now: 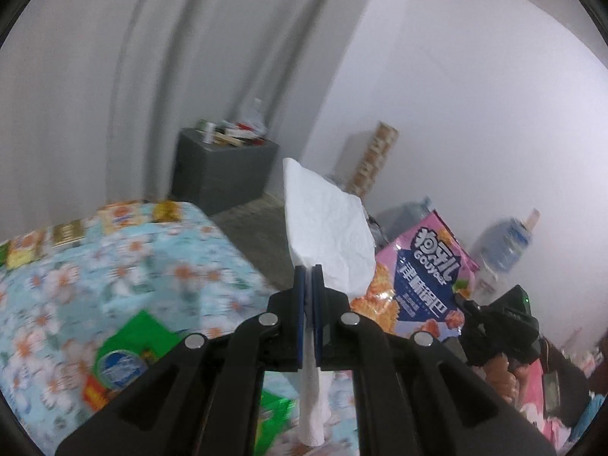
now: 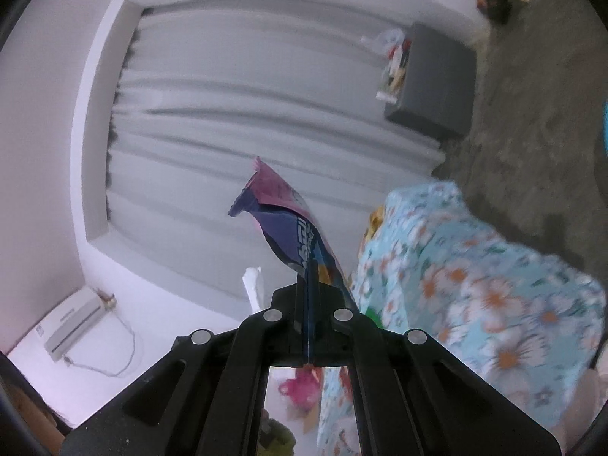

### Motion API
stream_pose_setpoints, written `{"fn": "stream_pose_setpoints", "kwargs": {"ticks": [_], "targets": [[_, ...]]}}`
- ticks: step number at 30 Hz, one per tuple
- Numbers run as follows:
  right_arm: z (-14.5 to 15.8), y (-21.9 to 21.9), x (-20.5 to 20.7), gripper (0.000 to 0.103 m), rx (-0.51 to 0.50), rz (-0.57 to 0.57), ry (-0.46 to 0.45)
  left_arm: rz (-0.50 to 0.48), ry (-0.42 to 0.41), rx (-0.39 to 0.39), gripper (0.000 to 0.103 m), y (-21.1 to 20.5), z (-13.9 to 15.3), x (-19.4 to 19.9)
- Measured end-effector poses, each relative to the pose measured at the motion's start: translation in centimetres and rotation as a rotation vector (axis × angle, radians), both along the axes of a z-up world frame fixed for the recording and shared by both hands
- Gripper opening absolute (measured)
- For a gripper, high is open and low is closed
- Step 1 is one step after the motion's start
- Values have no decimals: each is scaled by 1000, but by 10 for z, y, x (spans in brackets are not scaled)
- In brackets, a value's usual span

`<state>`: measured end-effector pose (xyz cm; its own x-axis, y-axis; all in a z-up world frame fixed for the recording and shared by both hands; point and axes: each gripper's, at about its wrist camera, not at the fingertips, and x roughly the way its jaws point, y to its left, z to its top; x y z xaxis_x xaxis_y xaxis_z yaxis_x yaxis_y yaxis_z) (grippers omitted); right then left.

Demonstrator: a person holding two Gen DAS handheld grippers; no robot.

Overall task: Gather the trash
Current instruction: 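Lift the tissue and pink bag and carry them toward the wastebasket, then open both grippers over the blue wastebasket to drop tissue and bag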

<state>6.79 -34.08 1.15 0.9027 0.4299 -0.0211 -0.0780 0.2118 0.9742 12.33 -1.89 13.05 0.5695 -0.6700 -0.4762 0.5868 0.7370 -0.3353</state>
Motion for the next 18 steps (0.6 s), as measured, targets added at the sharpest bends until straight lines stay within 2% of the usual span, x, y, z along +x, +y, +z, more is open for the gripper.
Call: {"fn": "stream_pose_setpoints", "kwargs": {"ticks": [4,10,14,18], "targets": [[-15,-28,-17,0,14,-85,5,-114,10,57,3,-69,-8,9],[-51,-73,-41,0,52,-232,59,-304,77,173,3,-193,-40,26],[-85,-109,-59,0,94,-337,109,-434,151,285,3,-292,-79,32],[-126,-140,-67,0,155,-424,165,-508,213,374,3,-365,-123,36]]}}
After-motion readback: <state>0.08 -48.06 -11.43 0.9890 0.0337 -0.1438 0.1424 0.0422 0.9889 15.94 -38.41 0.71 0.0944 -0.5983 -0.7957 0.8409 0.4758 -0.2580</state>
